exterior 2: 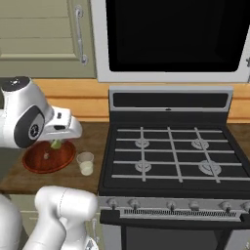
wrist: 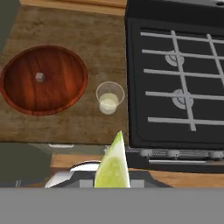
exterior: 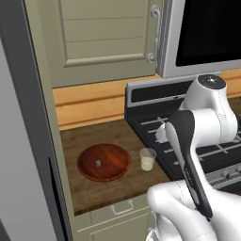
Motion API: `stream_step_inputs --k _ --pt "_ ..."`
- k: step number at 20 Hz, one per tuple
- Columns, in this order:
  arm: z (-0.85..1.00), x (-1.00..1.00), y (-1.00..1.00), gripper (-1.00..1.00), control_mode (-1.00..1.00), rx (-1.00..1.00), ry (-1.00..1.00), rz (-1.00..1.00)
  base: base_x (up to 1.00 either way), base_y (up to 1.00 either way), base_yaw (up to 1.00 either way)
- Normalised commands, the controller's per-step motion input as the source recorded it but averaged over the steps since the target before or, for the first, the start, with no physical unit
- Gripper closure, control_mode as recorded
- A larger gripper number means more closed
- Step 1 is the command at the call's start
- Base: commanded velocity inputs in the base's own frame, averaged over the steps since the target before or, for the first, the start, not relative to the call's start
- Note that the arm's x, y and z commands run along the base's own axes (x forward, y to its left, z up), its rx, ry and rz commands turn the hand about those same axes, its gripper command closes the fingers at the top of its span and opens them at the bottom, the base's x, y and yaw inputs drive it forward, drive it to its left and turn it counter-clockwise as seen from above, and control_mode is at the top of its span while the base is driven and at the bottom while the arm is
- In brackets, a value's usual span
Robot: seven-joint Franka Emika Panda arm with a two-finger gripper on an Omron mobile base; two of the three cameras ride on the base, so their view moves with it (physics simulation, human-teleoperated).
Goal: Grab a lemon wedge from the fridge and one ice cube from the ice bowl, and put them in the glass of lemonade.
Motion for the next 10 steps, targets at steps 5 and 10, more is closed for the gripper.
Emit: stream_step_inputs --k 5,10 --pt "-0.71 0.67 0.16 1.0 -1.0 0.0 -0.01 0.18 0.0 0.0 0.0" --pt "-0.72 0.33 0.05 1.0 -1.0 0.0 -0.02 0.21 0.0 0.0 0.0"
